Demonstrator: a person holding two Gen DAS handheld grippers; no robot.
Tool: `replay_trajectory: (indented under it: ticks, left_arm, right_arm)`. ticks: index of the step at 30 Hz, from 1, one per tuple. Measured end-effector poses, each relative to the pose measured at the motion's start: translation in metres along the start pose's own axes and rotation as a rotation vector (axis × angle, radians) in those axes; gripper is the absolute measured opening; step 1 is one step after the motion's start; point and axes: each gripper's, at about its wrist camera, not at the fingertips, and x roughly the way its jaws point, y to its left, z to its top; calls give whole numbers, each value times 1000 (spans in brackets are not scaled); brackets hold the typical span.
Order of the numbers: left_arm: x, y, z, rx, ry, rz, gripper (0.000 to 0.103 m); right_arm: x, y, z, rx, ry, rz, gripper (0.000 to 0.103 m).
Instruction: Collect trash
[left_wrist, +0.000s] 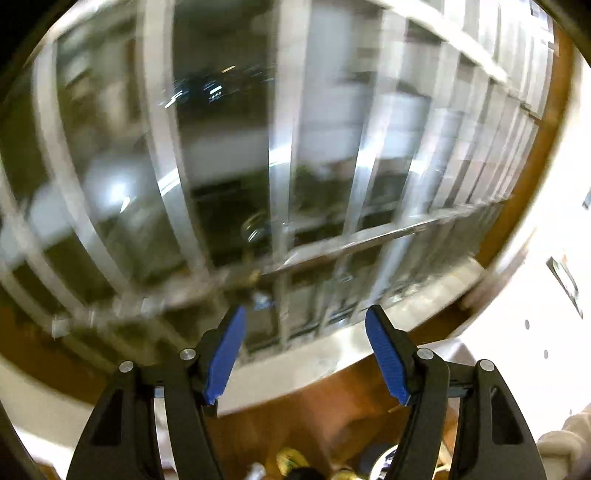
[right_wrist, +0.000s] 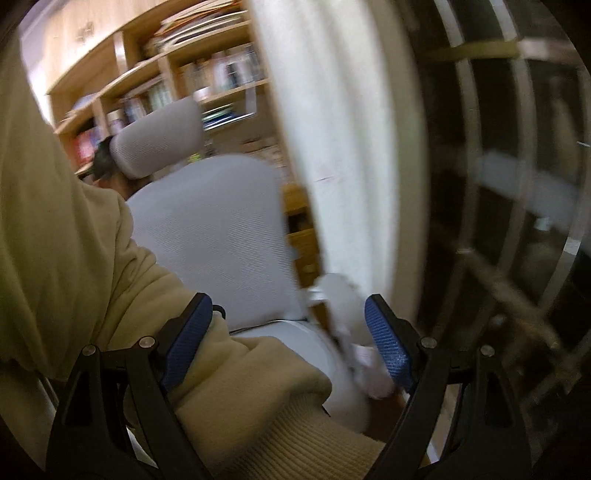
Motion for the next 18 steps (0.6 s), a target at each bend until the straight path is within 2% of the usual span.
replay_trajectory:
  ticks: [3,6,12,14,15,18]
  left_arm:
    - [-15,-55,27,141,-68,-32,73]
    - [-18,-113,43,293,-88,-64,74]
    - [-11,-211,54,542,-97,-190,74]
    - [-2,-233,47,597,-94,-216,74]
    - [5,-249,40,631,-64,-232,74]
    - [49,-274,21,695,54,-261,74]
  right_arm:
    - [-40,-5,6,38,-36,-127,84]
    - [-87,-10,3,91,-99,-267,84]
    - [-147,-37,-7,232,-130,-513,83]
    - [-163,-45,-13,297,-138,-661,83]
    - [-172,-47,-15,319,-147,-729,83]
    - [-211,-46,-26,374,-205,-1007,83]
